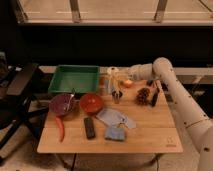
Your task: Place banana in metal cup
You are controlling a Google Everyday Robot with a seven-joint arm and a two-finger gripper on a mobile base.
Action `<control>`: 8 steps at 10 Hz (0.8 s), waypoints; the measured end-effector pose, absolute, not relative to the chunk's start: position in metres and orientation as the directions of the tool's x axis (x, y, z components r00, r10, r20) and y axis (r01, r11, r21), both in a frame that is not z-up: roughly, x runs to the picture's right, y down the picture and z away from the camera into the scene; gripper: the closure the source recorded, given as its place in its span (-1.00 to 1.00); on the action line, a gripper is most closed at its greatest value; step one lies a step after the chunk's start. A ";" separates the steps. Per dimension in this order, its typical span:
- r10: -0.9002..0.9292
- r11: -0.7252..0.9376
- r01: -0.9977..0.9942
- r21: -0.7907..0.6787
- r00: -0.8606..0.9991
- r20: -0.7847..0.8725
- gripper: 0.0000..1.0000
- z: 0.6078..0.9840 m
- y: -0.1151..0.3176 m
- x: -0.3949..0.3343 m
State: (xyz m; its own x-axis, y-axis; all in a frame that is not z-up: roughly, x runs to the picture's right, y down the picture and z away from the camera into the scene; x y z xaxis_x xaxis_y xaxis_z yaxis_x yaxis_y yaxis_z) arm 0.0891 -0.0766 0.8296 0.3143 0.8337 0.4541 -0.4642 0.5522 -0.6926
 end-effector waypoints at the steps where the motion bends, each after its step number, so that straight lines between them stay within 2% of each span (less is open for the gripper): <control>1: 0.836 0.549 -0.456 -0.700 0.299 0.460 1.00 0.833 -0.076 0.089; 8: 0.859 0.512 -0.429 -0.744 0.260 0.441 1.00 0.864 -0.064 0.085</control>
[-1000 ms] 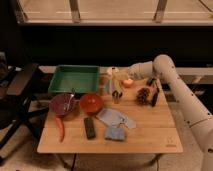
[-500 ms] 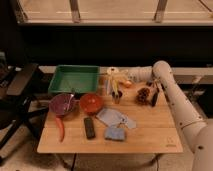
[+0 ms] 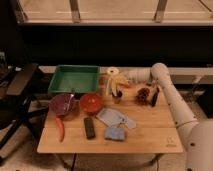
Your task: Place banana in metal cup
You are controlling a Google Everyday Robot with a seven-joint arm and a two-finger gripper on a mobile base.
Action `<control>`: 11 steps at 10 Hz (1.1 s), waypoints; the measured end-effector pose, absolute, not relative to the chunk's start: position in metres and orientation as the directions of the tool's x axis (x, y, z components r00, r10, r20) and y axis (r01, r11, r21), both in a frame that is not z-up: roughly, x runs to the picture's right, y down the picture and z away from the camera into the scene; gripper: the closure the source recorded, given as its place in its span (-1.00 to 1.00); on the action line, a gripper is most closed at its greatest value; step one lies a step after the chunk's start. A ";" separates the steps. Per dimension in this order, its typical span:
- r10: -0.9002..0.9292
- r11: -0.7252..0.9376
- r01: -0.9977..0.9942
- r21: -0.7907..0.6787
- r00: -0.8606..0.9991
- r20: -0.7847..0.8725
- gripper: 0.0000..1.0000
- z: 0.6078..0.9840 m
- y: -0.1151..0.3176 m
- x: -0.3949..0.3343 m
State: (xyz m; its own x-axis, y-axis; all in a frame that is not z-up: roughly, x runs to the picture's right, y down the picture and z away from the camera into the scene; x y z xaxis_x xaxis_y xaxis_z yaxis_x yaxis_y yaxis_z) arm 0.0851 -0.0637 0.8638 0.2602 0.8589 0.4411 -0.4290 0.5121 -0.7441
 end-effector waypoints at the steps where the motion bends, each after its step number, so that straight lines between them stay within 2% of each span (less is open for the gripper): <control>1: 0.860 0.509 -0.428 -0.747 0.257 0.440 1.00 0.868 -0.062 0.086; 11: 0.796 0.602 -0.442 -0.665 0.260 0.547 1.00 0.898 -0.058 0.102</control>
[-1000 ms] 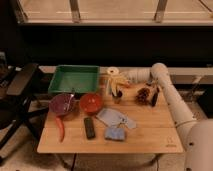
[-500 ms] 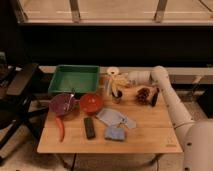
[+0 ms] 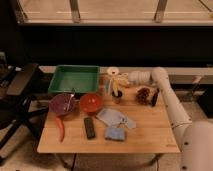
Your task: Place banana in metal cup
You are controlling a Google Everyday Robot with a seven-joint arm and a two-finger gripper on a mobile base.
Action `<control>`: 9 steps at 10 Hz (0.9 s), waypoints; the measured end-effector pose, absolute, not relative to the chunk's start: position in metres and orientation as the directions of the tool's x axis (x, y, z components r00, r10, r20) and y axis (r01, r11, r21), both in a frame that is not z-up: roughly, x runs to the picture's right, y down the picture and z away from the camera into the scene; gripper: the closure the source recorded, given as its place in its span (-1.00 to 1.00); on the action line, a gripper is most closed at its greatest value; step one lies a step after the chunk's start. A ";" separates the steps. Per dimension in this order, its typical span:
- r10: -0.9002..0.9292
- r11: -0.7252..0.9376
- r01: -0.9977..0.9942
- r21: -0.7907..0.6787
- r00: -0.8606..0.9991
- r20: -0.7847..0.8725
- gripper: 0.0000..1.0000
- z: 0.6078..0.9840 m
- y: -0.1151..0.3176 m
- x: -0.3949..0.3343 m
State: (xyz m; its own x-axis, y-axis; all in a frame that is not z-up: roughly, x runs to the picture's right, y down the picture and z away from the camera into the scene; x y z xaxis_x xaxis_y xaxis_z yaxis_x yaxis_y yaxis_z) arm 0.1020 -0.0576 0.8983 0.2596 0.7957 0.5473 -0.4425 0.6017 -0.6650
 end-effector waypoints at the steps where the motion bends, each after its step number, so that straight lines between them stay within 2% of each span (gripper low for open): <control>1: 0.795 0.600 -0.450 -0.661 0.249 0.553 1.00 0.899 -0.055 0.106; 6: 0.810 0.570 -0.478 -0.668 0.194 0.553 0.99 0.897 -0.038 0.126; 9: 0.819 0.551 -0.480 -0.683 0.154 0.553 0.52 0.889 -0.029 0.133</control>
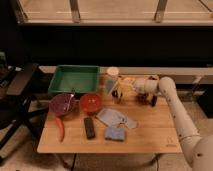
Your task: Place banana in metal cup
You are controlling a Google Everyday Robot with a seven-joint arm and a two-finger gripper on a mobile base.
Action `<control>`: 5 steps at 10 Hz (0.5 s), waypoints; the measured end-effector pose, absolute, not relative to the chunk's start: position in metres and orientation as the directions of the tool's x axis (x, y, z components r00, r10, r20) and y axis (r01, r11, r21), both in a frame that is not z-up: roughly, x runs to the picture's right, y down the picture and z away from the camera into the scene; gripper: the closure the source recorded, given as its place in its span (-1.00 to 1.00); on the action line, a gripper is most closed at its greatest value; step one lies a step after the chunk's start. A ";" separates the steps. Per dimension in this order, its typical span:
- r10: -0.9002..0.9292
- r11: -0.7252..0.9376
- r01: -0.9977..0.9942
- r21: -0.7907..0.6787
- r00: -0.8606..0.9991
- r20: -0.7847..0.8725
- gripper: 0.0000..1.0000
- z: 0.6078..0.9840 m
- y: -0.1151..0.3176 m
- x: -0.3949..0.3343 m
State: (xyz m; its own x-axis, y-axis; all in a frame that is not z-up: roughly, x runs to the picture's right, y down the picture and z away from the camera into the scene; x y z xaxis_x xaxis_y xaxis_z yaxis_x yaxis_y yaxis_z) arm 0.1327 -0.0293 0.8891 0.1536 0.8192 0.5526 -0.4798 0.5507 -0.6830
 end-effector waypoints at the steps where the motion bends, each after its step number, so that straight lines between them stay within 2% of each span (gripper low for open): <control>1: 0.820 0.548 -0.474 -0.689 0.144 0.553 0.26 0.885 -0.026 0.133; 3: 0.823 0.545 -0.467 -0.697 0.139 0.550 -0.10 0.880 -0.020 0.130; 4: 0.827 0.539 -0.468 -0.700 0.136 0.546 -0.22 0.876 -0.017 0.129; 5: 0.830 0.534 -0.470 -0.703 0.132 0.542 -0.23 0.873 -0.013 0.129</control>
